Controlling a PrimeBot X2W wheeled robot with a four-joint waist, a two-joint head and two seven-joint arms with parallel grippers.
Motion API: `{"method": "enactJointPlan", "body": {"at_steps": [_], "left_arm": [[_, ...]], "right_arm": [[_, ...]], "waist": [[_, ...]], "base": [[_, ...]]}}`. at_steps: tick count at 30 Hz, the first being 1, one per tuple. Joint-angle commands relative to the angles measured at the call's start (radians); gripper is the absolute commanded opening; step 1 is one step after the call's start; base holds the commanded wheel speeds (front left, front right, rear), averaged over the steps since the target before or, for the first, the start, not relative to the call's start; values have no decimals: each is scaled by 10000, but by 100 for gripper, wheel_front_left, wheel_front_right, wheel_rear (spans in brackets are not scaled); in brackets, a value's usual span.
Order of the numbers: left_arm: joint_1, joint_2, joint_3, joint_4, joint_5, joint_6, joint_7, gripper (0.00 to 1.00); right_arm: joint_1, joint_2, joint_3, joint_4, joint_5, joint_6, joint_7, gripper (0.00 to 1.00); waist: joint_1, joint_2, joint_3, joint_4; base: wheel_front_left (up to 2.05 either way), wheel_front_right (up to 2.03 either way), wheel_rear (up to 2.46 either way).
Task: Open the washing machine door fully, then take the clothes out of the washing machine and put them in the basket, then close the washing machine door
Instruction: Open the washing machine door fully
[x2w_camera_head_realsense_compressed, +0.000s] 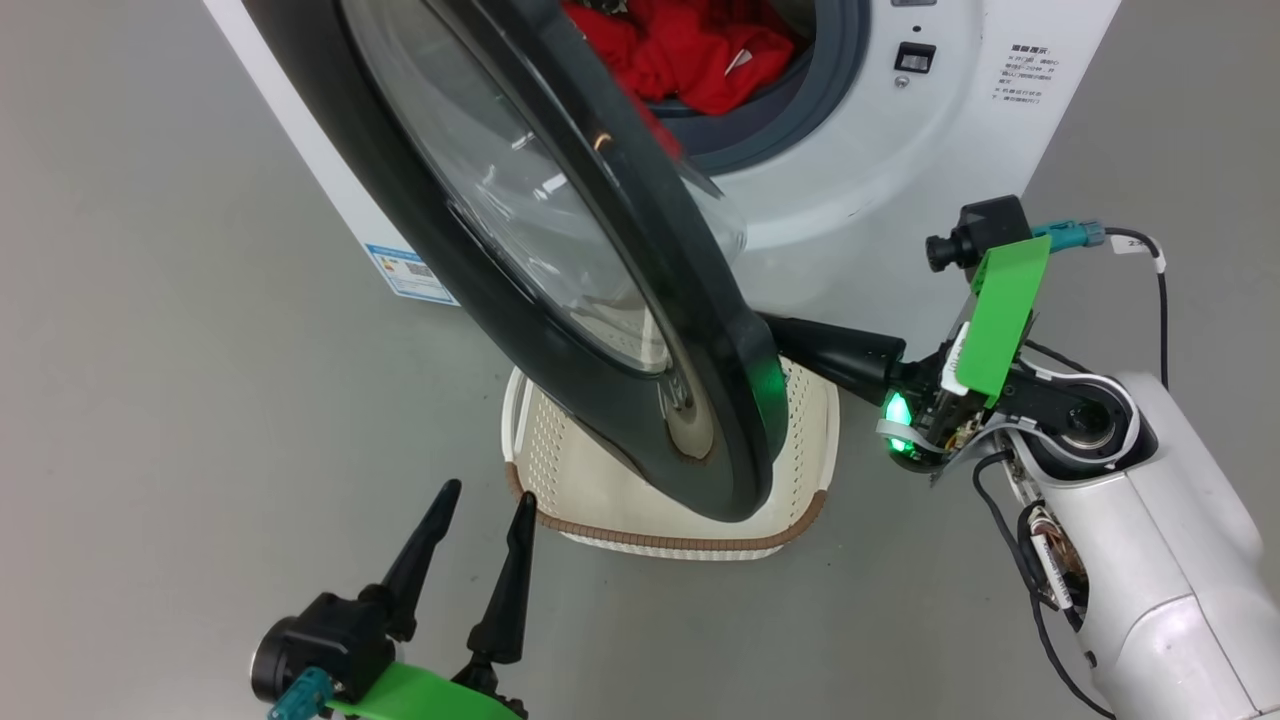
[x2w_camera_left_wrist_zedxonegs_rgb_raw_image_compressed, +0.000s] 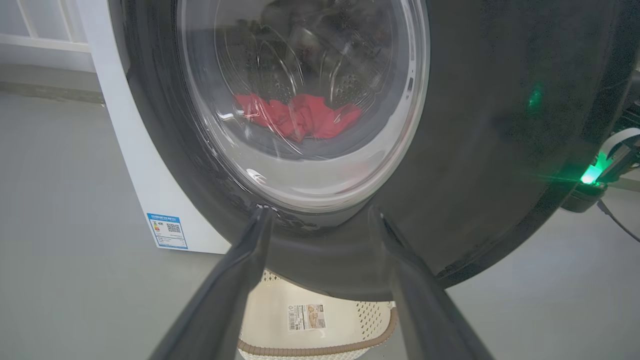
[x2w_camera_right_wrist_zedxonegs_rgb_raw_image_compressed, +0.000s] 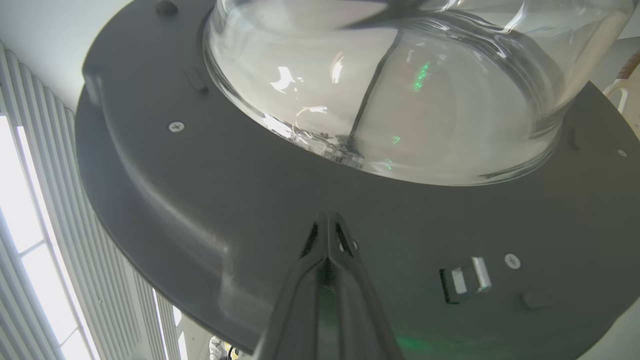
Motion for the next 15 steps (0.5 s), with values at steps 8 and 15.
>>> {"method": "enactJointPlan", "body": {"at_steps": [8,15], "left_arm": [[69,110,363,-286,100,-10,-122,100],[82,110,407,-284,81,-7,-122,100]], "right_arm": [[241,276,348,-402,65,4,-44,0],[385,282,199,-461,-259,4,-565,34]], "waist": [[0,0,2,1],[0,0,-34,-46]], "base": [[0,0,0],[0,0,0]]}}
